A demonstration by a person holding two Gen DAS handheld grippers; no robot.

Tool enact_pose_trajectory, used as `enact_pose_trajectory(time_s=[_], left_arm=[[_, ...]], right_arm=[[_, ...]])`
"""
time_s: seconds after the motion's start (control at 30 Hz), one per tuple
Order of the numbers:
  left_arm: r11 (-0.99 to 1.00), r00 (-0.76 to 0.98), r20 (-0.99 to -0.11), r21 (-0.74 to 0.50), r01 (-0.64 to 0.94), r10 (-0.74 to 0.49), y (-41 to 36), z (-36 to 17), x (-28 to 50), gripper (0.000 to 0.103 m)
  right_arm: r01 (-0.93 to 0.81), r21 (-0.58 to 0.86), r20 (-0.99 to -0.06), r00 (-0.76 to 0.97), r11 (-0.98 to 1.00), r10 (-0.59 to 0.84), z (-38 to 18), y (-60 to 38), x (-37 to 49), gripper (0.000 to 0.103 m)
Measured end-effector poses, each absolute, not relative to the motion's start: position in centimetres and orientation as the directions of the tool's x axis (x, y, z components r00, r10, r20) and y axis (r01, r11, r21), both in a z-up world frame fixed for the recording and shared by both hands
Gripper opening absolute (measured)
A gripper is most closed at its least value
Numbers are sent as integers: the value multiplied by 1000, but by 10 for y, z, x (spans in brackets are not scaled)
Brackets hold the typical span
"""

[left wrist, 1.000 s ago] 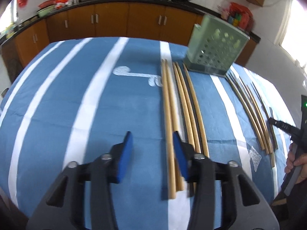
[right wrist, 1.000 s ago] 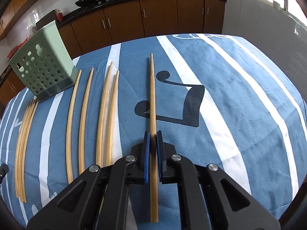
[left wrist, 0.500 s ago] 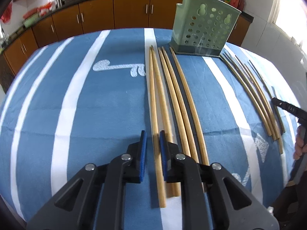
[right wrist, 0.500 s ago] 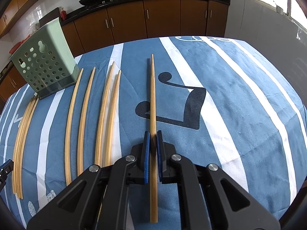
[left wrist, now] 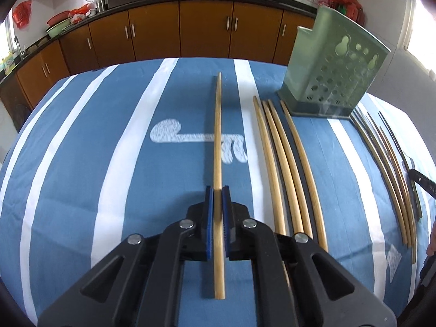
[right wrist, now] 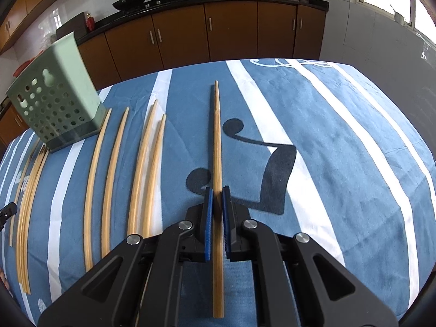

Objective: Organize utensils
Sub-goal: 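Lift the chopsticks upright with both grippers and carry them over the green holder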

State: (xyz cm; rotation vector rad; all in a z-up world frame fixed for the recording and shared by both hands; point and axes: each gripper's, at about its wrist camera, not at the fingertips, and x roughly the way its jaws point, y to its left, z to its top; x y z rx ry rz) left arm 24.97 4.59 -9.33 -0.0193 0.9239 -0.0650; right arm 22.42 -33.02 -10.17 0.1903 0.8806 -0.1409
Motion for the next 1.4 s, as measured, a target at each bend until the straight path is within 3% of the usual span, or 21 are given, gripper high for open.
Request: enact_pose_trajectory(time_s=[0.8,1.4], left_arm=[[997,612,-788,-35,67,-69,49,-92,206,8],[996,841,-536,-87,28,-71,67,25,180,8]], right_arm=[[169,121,-741,672,978,-24,-91,-325,186,8],[154,167,-551,834,974,-37,-7,-332,159,8]])
